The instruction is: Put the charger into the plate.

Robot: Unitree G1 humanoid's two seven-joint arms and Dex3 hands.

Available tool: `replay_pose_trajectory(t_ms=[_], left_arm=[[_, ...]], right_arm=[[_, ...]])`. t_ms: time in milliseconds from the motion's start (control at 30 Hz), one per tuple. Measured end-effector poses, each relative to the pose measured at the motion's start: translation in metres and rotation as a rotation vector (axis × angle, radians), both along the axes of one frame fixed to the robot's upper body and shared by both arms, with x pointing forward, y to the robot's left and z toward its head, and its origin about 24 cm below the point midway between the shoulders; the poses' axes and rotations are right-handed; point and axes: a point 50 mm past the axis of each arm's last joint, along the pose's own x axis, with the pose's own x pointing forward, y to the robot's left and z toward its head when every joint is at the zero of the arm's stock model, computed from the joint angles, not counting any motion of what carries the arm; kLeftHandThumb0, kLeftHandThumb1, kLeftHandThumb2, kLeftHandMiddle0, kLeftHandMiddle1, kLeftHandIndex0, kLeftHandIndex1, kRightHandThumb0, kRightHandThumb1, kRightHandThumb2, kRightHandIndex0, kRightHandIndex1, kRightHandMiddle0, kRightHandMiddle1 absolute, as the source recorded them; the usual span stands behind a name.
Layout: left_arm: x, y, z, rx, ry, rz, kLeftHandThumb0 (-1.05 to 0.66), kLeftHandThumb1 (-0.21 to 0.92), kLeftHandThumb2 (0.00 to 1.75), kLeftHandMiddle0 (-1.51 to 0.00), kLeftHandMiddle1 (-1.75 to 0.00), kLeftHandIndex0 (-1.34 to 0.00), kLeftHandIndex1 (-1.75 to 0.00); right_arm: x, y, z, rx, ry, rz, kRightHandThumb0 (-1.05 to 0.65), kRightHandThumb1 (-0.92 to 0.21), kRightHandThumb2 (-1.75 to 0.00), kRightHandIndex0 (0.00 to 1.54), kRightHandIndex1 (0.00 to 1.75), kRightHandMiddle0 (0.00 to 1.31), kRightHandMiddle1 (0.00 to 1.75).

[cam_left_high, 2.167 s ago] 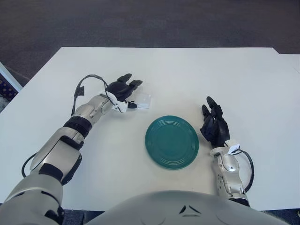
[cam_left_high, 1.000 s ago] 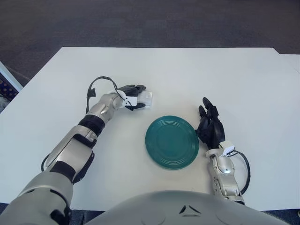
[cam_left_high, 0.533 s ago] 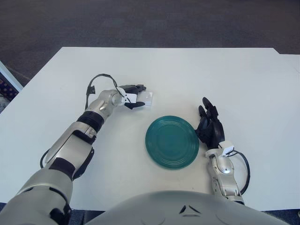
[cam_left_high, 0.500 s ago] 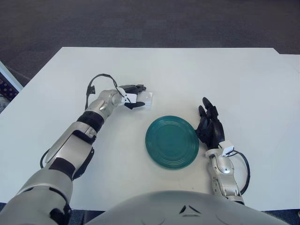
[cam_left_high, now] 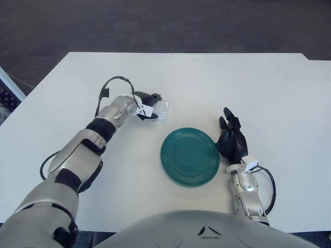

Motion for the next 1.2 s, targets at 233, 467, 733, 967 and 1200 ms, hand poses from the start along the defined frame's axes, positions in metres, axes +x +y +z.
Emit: replay_pose_trajectory(t_ms=[233,467,733,967,1200], left_arm=[[0.0,-0.002,0.0,0.114,-0.062,-0.072,-1.05,0.92,0.67,-0.08,-0.89,-0.06,-0.52],[-0.001,-0.002,-0.006,0.15,-0.126,-0.125,-1.05,0.92,0.59,0.0,-1.47,-0.1,-0.51],[0.002,0.0,-0.009,0.155,-0.159,-0.119,-1.05,0.92,0.57,0.0,-1.68,-0.11,-0.64],[0.003,0.0,-0.011,0.139,-0.151,-0.095,-1.05,0.92,0.54,-0.19,-1.74,-0.09,-1.04],[0.006,-0.003,-0.011,0.1,-0.143,-0.06,-0.9,0.92,0.44,-0.51,-1.75,-0.23,-1.64]], right_arm=[[0.0,0.0,0.0,0.002,0.0,0.002,-0.89,-0.92,-0.93,0.13,0.01,0.0,0.3],[-0.001,0.0,0.0,0.008,0.003,-0.001,-0.88,-0.92,-0.93,0.13,0.01,0.0,0.3],[-0.001,-0.002,-0.001,0.016,0.002,0.013,-0.86,-0.92,-0.94,0.13,0.0,0.0,0.29],[-0.001,-0.003,-0.001,0.031,-0.005,0.029,-0.85,-0.92,-0.94,0.1,0.0,0.0,0.25],[-0.002,-0.003,-0.002,0.037,-0.018,0.038,-0.86,-0.92,-0.93,0.09,0.0,0.0,0.24]])
